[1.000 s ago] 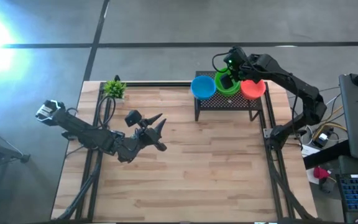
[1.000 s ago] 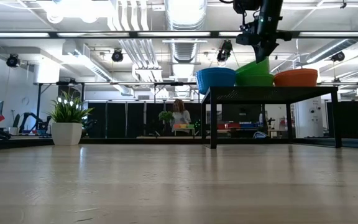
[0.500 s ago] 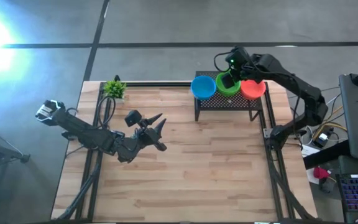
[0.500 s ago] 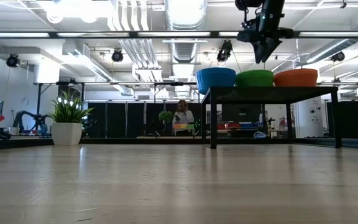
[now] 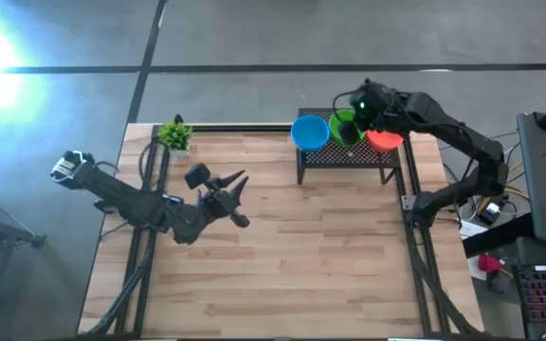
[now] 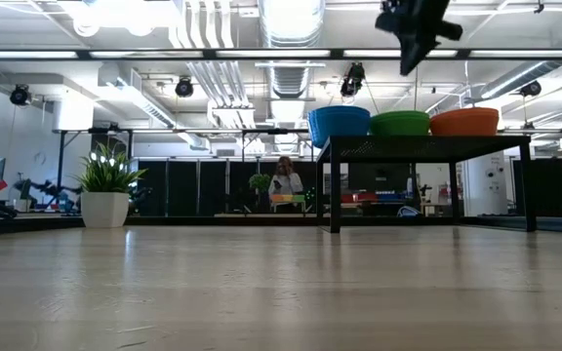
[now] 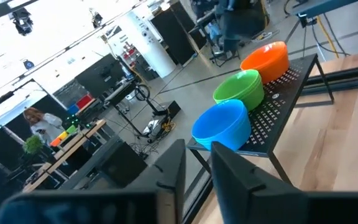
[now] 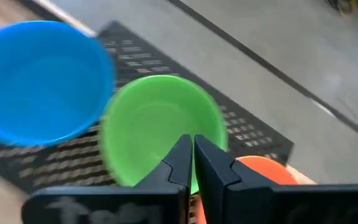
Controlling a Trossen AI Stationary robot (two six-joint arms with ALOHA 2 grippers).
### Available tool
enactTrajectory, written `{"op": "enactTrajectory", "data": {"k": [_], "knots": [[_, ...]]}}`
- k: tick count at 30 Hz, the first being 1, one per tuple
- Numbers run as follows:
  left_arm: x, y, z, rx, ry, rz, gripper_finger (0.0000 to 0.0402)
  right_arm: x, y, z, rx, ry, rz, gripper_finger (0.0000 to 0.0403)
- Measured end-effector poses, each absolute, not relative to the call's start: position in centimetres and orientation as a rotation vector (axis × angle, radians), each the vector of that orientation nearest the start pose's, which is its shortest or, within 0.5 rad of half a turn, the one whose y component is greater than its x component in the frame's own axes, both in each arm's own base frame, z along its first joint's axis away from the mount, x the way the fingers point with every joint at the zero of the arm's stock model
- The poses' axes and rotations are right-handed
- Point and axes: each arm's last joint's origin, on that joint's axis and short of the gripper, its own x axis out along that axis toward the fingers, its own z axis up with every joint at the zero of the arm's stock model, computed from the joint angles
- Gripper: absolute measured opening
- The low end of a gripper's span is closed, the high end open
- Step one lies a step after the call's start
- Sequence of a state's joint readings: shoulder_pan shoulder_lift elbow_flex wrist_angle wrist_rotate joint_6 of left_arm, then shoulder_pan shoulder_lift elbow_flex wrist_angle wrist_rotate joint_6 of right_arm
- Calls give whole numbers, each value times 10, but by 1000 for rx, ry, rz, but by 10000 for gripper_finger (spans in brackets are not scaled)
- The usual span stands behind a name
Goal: Pick & Place Mini bowls
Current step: Return to Home Position
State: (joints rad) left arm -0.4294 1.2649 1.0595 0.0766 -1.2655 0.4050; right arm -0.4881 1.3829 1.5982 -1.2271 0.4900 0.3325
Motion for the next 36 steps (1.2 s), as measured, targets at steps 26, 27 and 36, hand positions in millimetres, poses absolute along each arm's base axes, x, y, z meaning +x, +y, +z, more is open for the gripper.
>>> {"op": "enactTrajectory", "data": {"k": [26,27,36], "knots": [[156,-32,356,239,83,132,0,221,54,375,-65,697,-31,8],[151,-31,355,242,88,131,0,219,56,374,-66,666,-13,8],[117,-21,341,252,61,123,0,187,55,349,18,477,54,8]]}}
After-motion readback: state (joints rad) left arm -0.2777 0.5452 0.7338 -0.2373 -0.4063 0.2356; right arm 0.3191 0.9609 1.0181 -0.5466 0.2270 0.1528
